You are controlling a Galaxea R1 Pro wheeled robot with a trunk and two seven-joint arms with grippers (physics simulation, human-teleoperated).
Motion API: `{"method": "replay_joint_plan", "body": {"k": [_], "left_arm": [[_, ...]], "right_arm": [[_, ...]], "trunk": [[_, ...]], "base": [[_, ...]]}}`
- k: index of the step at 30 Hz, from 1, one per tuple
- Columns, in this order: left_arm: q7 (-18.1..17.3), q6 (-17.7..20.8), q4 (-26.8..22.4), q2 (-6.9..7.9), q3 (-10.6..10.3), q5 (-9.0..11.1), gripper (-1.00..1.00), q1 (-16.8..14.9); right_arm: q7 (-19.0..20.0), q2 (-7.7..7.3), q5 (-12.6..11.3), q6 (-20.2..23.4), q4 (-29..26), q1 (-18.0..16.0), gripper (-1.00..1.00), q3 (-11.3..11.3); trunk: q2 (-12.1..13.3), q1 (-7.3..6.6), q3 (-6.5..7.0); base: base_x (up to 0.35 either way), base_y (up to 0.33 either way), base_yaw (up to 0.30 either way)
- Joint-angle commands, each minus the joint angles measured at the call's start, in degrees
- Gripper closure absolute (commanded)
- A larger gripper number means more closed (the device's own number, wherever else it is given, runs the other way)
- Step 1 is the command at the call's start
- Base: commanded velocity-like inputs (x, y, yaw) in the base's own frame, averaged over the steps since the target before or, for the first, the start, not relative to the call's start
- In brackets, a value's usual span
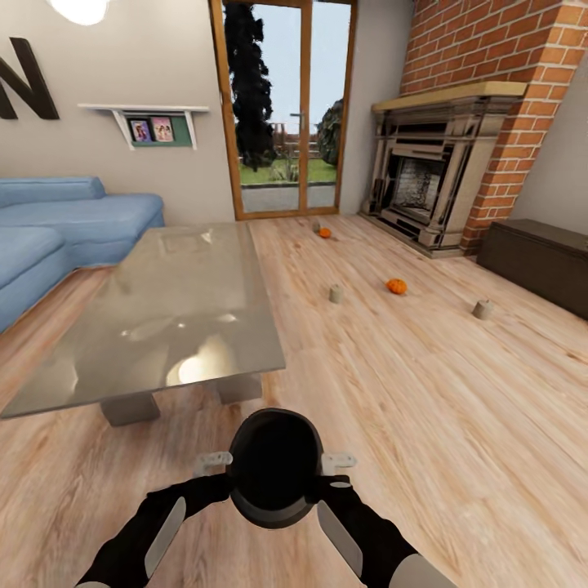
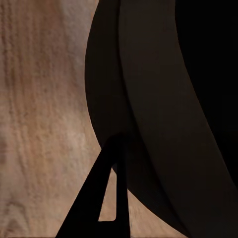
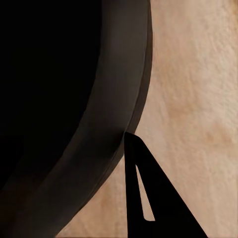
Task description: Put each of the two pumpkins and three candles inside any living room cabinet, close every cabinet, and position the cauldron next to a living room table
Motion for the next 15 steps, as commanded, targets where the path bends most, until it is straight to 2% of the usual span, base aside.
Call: {"method": "replay_joint_plan", "body": {"k": [1,5,15], "left_arm": [[0.0,0.3,0.0,0.02,-0.5,0.8,1.00,0.0],[0.0,0.3,0.0,0.02,-0.5,0.8,1.00,0.0],[0.1,0.4,0.0,0.02,-0.5,0.8,1.00,0.0]], "right_arm": [[-0.5,0.01,-1.5,-0.1,-0.7,-0.1,1.00,0.9],[-0.5,0.03,-1.5,-0.1,-0.7,-0.1,1.00,0.8],[-0.5,0.05,-1.5,-0.1,-0.7,-0.1,1.00,0.9]], "trunk": [[0.0,0.00,-0.04],[0.0,0.00,-0.04],[0.0,0.00,-0.04]], "base": [[0.177,0.199,-0.041],[0.115,0.218,-0.015],[0.009,0.225,-0.001]]}}
